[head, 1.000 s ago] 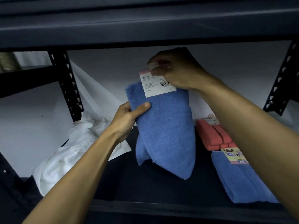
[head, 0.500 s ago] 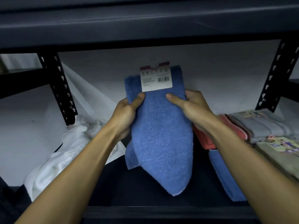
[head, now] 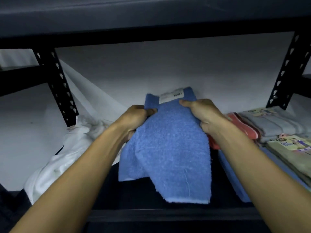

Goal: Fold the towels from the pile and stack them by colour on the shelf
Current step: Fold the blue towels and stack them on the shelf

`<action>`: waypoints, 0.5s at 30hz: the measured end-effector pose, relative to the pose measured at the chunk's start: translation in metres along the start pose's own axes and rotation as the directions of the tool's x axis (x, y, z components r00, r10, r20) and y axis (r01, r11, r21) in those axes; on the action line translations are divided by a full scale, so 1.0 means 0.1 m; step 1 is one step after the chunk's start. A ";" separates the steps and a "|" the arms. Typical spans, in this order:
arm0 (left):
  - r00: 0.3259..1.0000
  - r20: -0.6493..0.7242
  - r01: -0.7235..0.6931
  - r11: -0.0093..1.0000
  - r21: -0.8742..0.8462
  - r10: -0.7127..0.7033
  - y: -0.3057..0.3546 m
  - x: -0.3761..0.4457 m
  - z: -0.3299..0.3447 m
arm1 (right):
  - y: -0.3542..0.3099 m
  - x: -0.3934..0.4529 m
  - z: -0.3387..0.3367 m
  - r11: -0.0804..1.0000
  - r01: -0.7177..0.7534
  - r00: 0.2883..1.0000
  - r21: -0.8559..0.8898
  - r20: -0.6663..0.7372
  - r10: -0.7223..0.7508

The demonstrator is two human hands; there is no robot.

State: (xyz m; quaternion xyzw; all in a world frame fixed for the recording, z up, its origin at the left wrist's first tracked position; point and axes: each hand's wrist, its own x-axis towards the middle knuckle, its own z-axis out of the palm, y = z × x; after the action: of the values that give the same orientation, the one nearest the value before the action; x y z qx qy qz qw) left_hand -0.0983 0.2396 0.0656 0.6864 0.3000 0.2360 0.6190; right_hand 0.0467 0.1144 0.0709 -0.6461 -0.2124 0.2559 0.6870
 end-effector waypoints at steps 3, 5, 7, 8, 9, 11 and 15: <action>0.983 -0.073 0.171 0.985 0.027 -0.168 -0.33 0.17 0.05 | 0.44 0.20 0.02 0.984 -0.107 0.994 -0.145 -0.006 0.108; 0.969 -0.054 0.244 0.969 0.034 -0.242 -0.59 0.24 0.03 | 0.81 0.24 -0.02 0.942 -0.179 0.981 -0.283 0.023 0.193; 0.960 -0.062 0.280 0.954 0.108 -0.274 -0.80 0.27 -0.03 | 1.07 0.22 -0.05 0.898 -0.224 0.968 -0.380 0.021 0.251; 0.955 -0.082 0.294 0.944 0.148 -0.285 -0.87 0.29 -0.07 | 1.15 0.21 -0.05 0.892 -0.224 0.968 -0.392 0.014 0.249; 0.954 -0.096 0.297 0.941 0.162 -0.284 -0.90 0.30 -0.08 | 1.19 0.21 -0.04 0.898 -0.209 0.974 -0.387 0.002 0.228; 0.957 -0.135 0.279 0.945 0.171 -0.258 -0.91 0.34 -0.09 | 1.22 0.24 -0.03 0.908 -0.165 0.985 -0.385 -0.015 0.173; 0.968 -0.170 0.230 0.930 0.287 -0.187 -0.90 0.46 -0.08 | 1.21 0.22 0.01 0.854 -0.091 0.996 -0.512 -0.046 0.078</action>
State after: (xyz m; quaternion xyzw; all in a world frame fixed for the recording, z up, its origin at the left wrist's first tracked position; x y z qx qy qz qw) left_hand -0.0821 0.2829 -0.0244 0.7196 0.4466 0.1669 0.5049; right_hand 0.0543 0.1329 -0.0509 -0.8175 -0.2362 0.2123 0.4804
